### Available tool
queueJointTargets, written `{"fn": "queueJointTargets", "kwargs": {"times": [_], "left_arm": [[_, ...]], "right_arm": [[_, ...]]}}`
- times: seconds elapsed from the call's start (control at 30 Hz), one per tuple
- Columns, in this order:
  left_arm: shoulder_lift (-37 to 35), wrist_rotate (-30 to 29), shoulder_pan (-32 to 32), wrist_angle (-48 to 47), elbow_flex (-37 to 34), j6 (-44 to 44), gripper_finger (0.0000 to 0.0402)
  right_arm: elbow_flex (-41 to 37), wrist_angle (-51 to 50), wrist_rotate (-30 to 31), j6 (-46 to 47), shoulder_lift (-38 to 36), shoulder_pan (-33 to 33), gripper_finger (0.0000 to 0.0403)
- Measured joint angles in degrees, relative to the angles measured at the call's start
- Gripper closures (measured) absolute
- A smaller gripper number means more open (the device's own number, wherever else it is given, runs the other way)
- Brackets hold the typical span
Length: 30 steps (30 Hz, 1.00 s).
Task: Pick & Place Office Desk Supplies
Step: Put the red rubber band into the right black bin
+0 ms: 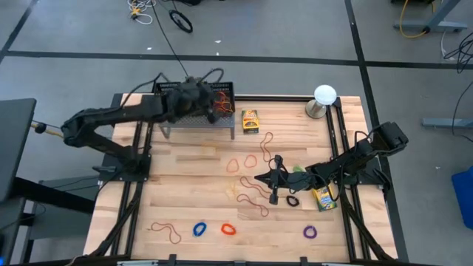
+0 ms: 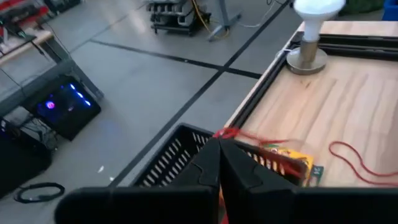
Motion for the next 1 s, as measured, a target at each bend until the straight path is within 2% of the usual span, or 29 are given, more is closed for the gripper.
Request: {"fn": "queueJointTargets", "kwargs": {"times": [0.13,0.33,0.5,0.83,0.93,1.0], "left_arm": [[3.66,2.43,4.11,-0.87,2.46,-0.72,0.0397],[8.2,4.84,7.8,-1.93,2.52,-1.96,0.0393],[10.06,5.77,7.76,-2.15,2.52,-1.74,0.0355],[4.72,6.14,4.57,-4.8,2.54,-0.61,0.0236],[1.7,6.16,1.77,-10.5,2.33,-0.64,0.0229],[-0.69,6.34,-1.81,-10.44,-0.33,-0.57,0.0243]], "right_arm": [[0.0,0.0,0.0,-0.14,0.02,0.02,0.0396],[0.0,-0.02,-0.01,-0.63,0.0,0.04,0.0396],[0.0,-0.02,-0.02,-0.63,0.0,0.07,0.0396],[0.0,-0.04,-0.02,-0.59,0.0,0.07,0.0396],[0.0,-0.08,-0.02,-0.31,0.01,0.1,0.0396],[0.0,-0.79,-0.04,0.79,0.0,0.2,0.0396]]}}
